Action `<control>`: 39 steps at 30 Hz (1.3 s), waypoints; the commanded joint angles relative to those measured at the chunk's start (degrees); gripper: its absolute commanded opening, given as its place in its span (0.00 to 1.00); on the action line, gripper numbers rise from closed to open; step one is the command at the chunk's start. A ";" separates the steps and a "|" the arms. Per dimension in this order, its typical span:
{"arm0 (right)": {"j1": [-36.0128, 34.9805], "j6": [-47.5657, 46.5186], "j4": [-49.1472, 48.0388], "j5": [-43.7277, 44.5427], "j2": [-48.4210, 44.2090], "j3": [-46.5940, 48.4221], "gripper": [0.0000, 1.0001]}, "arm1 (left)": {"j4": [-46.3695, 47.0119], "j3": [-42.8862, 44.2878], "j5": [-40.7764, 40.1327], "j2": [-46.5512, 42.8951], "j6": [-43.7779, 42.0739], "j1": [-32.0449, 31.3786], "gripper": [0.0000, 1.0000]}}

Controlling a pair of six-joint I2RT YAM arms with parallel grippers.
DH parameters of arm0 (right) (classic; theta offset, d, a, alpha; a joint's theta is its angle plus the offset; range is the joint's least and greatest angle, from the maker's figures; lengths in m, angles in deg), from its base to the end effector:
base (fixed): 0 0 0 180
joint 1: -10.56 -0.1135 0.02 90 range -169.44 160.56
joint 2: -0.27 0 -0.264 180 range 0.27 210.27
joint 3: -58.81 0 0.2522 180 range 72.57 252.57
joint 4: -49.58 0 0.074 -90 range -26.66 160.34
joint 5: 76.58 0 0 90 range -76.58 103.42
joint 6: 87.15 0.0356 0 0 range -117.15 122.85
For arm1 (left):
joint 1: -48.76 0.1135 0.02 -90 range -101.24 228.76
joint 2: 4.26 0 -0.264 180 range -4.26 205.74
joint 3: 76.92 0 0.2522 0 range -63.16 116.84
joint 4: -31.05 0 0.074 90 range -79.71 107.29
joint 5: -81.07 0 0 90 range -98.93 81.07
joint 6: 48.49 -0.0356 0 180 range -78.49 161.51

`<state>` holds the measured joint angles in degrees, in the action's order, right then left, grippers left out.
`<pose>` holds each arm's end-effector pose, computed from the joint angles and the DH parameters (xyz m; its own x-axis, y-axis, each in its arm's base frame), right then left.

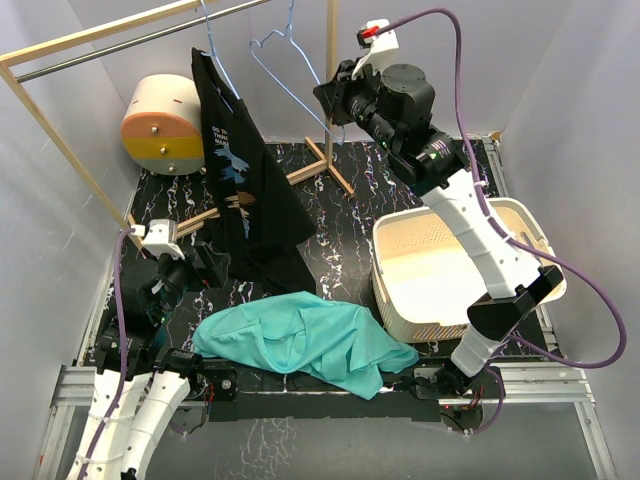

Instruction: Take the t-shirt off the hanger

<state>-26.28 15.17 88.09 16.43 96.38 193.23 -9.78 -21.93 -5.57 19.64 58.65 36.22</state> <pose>0.2857 0.2117 0.5320 -0.1215 0.1752 -0.9770 -0.5433 0.8120 0.2132 0.0997 -0.0243 0.3322 -0.2383 -0.2484 -0.9389 0.2123 0.9300 -0.2999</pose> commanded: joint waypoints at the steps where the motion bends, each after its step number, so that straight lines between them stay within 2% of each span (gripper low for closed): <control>1: 0.10 -1.07 -10.41 1.47 -0.60 0.32 0.08 | 0.26 -0.16 -0.87 -0.08 -0.07 -0.69 0.89; 8: 0.12 -1.92 -15.75 2.76 1.99 -0.20 0.08 | 0.02 -0.28 -1.60 -0.52 0.08 -0.92 0.88; 14: 0.17 -2.25 -12.70 1.73 9.30 8.24 0.08 | -0.09 -0.27 -2.09 -0.61 0.17 -0.92 0.89; 24: 0.15 -1.80 -11.38 1.31 14.67 13.63 0.09 | -0.18 -0.24 -2.50 -0.41 0.23 -0.95 0.88; 25: 0.12 -1.77 -10.58 0.99 14.59 13.61 0.17 | -0.24 -0.23 -2.62 -0.43 0.30 -0.95 0.88; 26: 0.14 -1.77 -10.11 0.74 14.33 13.30 0.33 | -0.26 -0.26 -2.71 -0.43 0.26 -0.97 0.88; 28: 0.11 -1.68 -9.64 0.53 12.19 10.00 0.56 | -0.26 -0.28 -2.72 -0.43 0.26 -0.93 0.88; 29: 0.11 -1.69 -9.75 0.27 10.54 7.63 0.73 | -0.26 -0.29 -2.74 -0.43 0.26 -0.97 0.88; 30: 0.15 -1.79 -10.06 -0.08 7.83 4.99 0.80 | -0.26 -0.28 -2.74 -0.43 0.26 -0.93 0.88; 34: 0.13 -1.65 -10.08 -3.40 -2.63 -7.44 0.82 | -0.17 -0.33 -2.59 -0.43 0.26 -0.93 0.88; 39: -0.13 -0.47 -7.37 -12.51 -16.48 -24.41 0.75 | -0.19 -0.45 -2.73 -0.52 0.27 -0.95 0.88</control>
<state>-26.28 13.71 81.41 11.69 90.98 176.95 -10.02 -22.00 -7.71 19.62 58.87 35.50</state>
